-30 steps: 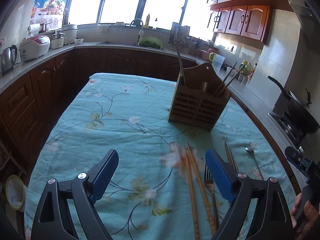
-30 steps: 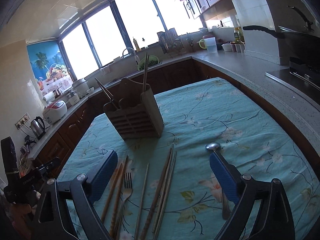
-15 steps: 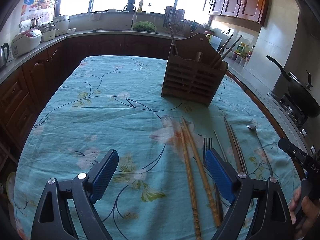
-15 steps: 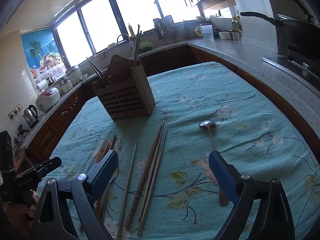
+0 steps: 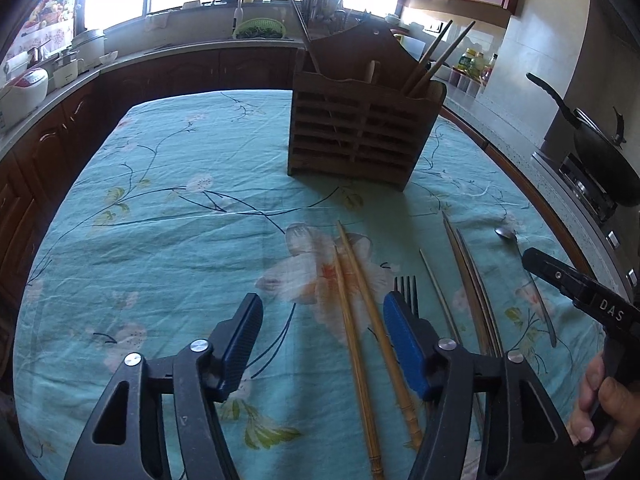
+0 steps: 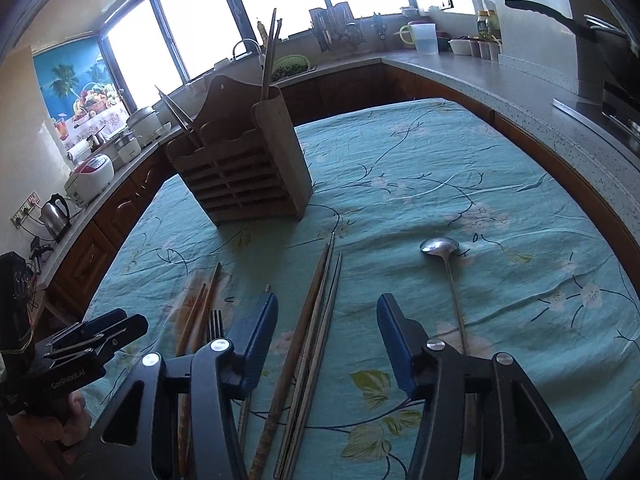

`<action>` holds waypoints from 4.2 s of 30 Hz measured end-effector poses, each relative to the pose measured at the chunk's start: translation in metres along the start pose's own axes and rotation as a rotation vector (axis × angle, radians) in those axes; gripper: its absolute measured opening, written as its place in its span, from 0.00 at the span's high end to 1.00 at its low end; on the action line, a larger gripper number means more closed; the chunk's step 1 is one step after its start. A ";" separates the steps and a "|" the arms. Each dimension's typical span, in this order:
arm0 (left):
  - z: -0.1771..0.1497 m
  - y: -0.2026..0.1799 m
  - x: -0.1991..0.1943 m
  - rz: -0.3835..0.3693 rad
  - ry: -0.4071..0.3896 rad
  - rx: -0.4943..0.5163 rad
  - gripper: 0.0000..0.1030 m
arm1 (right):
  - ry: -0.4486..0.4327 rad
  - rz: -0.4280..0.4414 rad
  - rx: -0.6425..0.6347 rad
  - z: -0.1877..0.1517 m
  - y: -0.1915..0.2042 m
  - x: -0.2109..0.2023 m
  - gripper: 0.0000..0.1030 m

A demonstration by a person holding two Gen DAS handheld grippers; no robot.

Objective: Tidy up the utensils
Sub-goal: 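Move both tools back to the utensils and close the left tool on a chopstick, then lift the left tool's chopstick into the wooden holder while the right tool inserts its chopstick, then open both tools over the holder and move them back over the tablecloth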

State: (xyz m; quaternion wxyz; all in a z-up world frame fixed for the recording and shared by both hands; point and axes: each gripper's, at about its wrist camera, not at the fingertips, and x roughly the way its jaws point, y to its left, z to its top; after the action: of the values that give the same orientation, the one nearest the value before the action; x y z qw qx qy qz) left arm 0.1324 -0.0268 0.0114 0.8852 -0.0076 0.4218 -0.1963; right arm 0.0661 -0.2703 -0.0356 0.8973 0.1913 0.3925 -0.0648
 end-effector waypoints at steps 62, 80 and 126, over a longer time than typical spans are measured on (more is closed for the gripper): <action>0.029 0.045 -0.121 -0.224 -0.251 -0.011 0.97 | -0.248 0.098 -0.079 0.073 0.037 -0.105 0.96; 0.053 0.052 -0.130 -0.202 -0.357 -0.028 0.97 | -0.314 0.112 -0.090 0.105 0.048 -0.110 0.96; 0.176 0.060 0.064 -0.104 -0.388 -0.145 0.95 | -0.306 0.104 0.017 0.183 0.044 0.022 0.96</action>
State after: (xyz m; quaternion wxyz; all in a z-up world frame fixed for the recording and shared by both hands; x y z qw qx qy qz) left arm 0.3214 -0.0206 0.0662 0.9356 -0.1307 0.2556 -0.2055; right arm 0.2173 -0.3016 0.0743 0.9471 0.2071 0.2400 -0.0499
